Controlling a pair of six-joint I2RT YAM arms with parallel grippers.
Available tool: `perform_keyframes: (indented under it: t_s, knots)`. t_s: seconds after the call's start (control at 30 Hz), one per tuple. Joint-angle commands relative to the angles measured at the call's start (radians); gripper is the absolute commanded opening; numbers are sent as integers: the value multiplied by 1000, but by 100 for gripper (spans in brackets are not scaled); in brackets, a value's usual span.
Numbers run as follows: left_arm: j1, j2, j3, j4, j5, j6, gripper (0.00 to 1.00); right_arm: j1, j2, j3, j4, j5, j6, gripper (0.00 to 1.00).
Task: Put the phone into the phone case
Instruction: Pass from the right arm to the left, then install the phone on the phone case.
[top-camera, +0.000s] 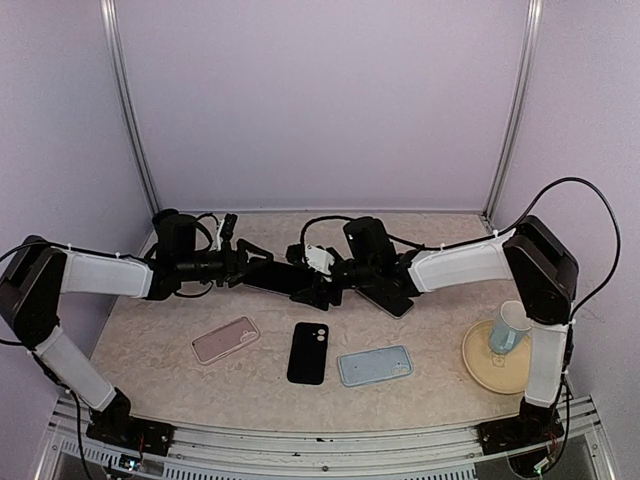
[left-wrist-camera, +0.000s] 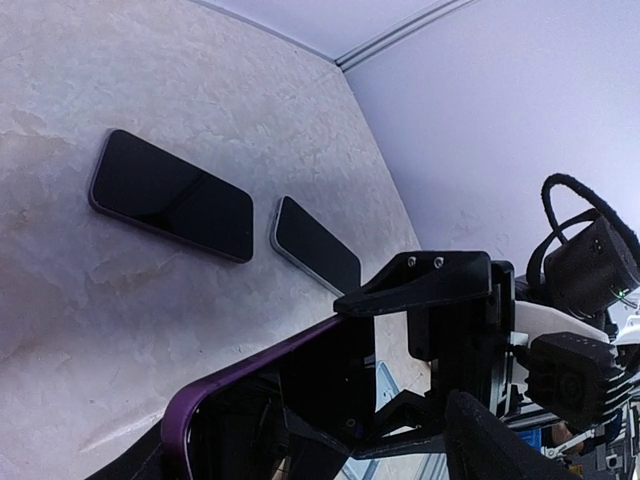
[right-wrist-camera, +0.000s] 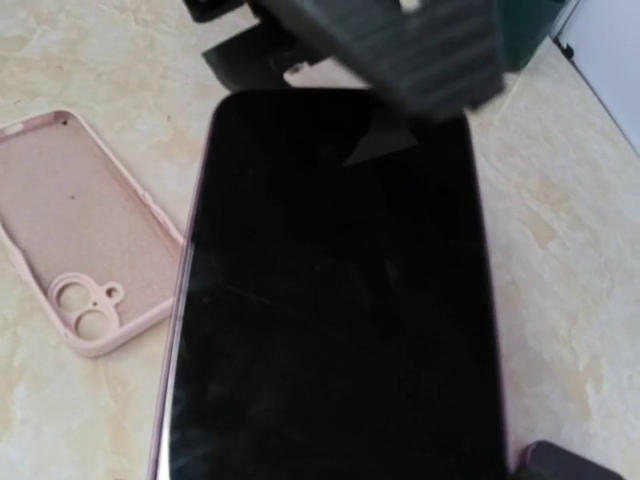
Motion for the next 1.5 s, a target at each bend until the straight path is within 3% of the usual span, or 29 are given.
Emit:
perform_keyframes:
  t_s: [0.0,0.17,0.5,0.67,0.9,0.93,1.03,1.1,1.27,1.47]
  knots:
    - [-12,-30,10,15,71,-5,77,16,-60,-11,95,-13,-20,0]
    - [-14,-35,8,22,92,-10,66,18,-66,-21,113,-17,-28,0]
    - [-16,-37,8,13,114,-16,26,18,-75,-25,117,-8,-51,0]
    - [-14,-39,9,9,114,-16,1,18,-75,-28,117,-7,-60,0]
    - [-14,-49,12,-2,101,-19,0,17,-90,-41,132,37,-78,0]
    - [-15,-56,13,-3,92,-20,0,17,-93,-41,132,44,-78,7]
    - [-11,-95,19,-57,14,-6,0,16,-105,-40,130,62,-71,54]
    - [-8,-137,32,-133,-76,13,0,14,-112,-32,120,65,-55,69]
    - [2,-232,35,-290,-268,5,0,9,-104,25,47,44,-1,81]
    - [0,-398,-33,-430,-472,-115,0,7,-95,58,6,28,73,93]
